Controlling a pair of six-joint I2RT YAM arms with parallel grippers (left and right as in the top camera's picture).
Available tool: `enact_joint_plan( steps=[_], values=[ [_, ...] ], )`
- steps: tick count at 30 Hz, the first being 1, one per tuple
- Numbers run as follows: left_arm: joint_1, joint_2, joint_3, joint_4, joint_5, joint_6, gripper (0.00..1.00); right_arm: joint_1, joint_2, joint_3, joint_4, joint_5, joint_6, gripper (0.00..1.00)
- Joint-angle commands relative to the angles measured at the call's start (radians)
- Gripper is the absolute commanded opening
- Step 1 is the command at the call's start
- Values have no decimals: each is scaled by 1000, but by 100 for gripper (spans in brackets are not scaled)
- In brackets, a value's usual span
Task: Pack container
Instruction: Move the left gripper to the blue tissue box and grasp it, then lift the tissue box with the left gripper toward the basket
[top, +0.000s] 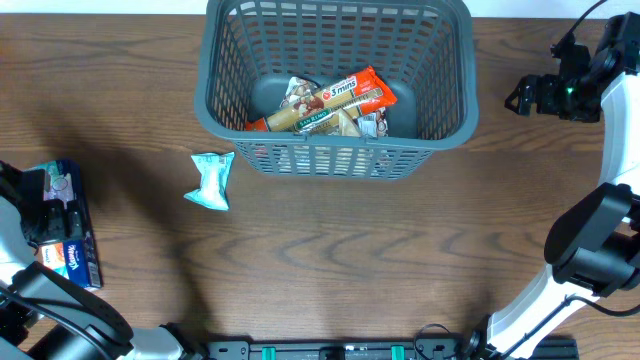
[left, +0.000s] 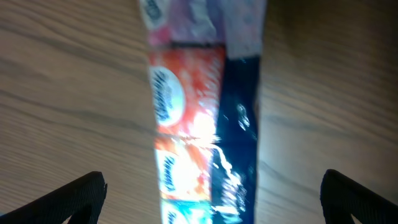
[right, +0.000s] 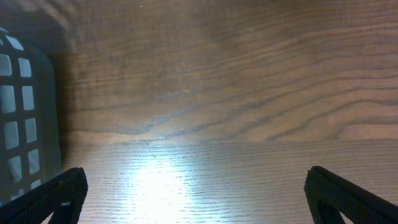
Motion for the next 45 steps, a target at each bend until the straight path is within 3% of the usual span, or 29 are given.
enact_joint_plan(
  steps=[1,29,32,36,41,45],
  values=[
    [7,2,26,29,-28,27,99,8,5,-2,-4,-8,-4,99],
    [7,341,24,156,3,-26,98,8,5,-2,-61,-8,2,99],
    [7,346,24,156,68,-43,85,8,5,-2,-68,-8,2,99],
    [4,346,24,157,136,-131,56,8,5,-2,-70,-8,2,99],
    [-2,342,25,142,168,-323,36,8,5,-2,-69,-8,2,99],
    [-19,299,26,112,221,-360,22,8,5,-2,-68,-8,2,99]
  ],
)
